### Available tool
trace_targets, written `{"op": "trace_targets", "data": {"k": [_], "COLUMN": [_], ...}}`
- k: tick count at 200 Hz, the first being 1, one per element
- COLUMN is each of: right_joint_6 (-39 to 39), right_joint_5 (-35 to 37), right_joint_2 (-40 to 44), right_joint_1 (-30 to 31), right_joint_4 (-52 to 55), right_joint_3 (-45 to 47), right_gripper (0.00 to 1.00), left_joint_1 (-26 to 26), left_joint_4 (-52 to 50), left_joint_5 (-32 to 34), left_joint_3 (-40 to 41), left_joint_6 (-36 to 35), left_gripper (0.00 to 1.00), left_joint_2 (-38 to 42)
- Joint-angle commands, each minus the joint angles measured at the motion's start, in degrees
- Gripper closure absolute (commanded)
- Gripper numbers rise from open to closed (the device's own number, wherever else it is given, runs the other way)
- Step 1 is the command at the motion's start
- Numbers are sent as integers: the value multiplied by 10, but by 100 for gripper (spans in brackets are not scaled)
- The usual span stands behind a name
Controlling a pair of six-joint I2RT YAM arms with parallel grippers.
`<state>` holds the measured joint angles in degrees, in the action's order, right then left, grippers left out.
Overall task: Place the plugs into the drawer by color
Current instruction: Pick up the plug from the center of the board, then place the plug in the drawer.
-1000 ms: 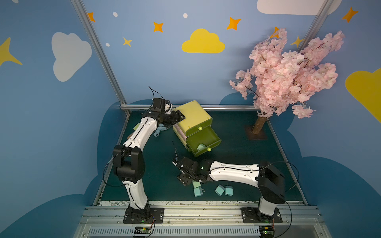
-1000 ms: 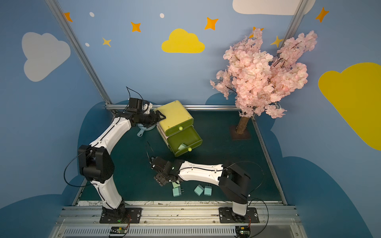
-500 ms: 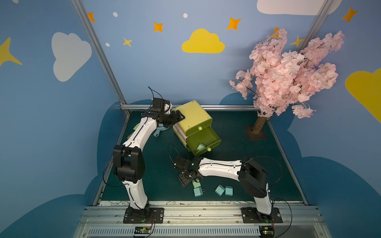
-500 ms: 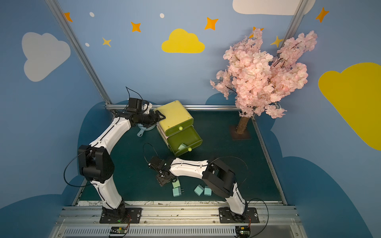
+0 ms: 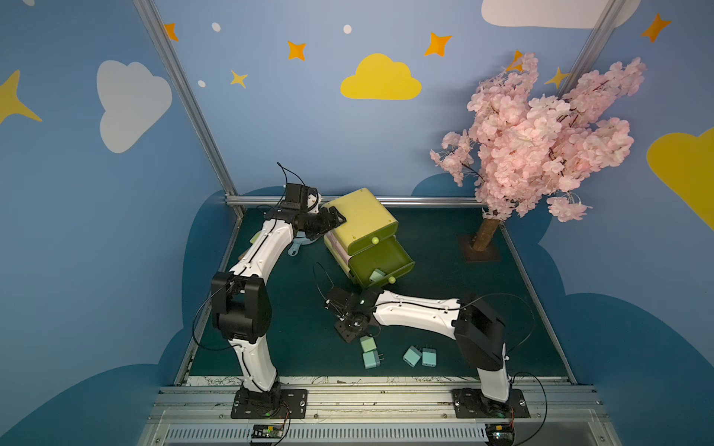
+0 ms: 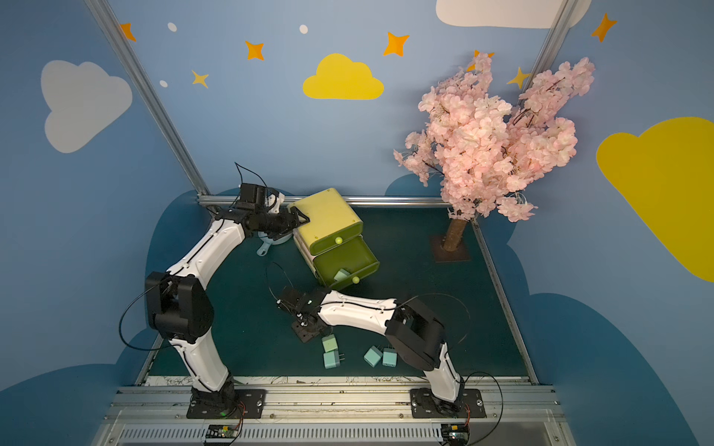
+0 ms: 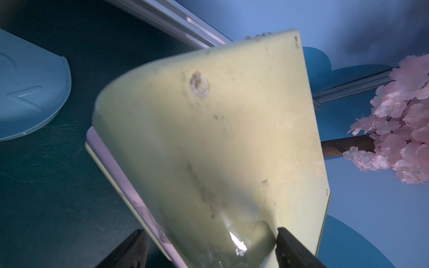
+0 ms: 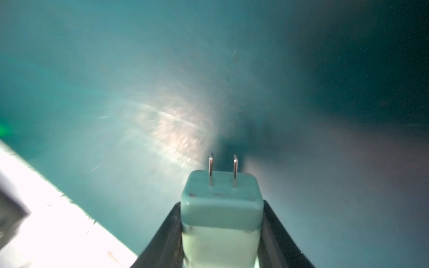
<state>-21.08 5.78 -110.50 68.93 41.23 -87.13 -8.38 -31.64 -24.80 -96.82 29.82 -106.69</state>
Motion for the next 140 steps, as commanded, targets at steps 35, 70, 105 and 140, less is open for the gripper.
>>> {"op": "trace_targets", "data": {"k": [35,70,105,140], "right_joint_6": [107,153,162,166], "right_joint_5": [49,32,-4,-15], "right_joint_2": [157,146,109,88], "right_joint_1": [-117,-200,-244,-245], "right_joint_4": [13,-29,-30,-27], "right_joint_3": [-21,-33,-71,-82], "right_gripper": [84,85,85,85], "left_joint_1": [0,-2,-6,-7], "left_joint_4": [-19,-19,-20,-20], "left_joint_5": [9,16,24,24], "left_joint_3": [11,11,9,8], "left_joint_6": [-5,-5,-7,-8], "left_gripper": [13,13,13,13], "left_joint_2": [-4,-5,-10,-15]}}
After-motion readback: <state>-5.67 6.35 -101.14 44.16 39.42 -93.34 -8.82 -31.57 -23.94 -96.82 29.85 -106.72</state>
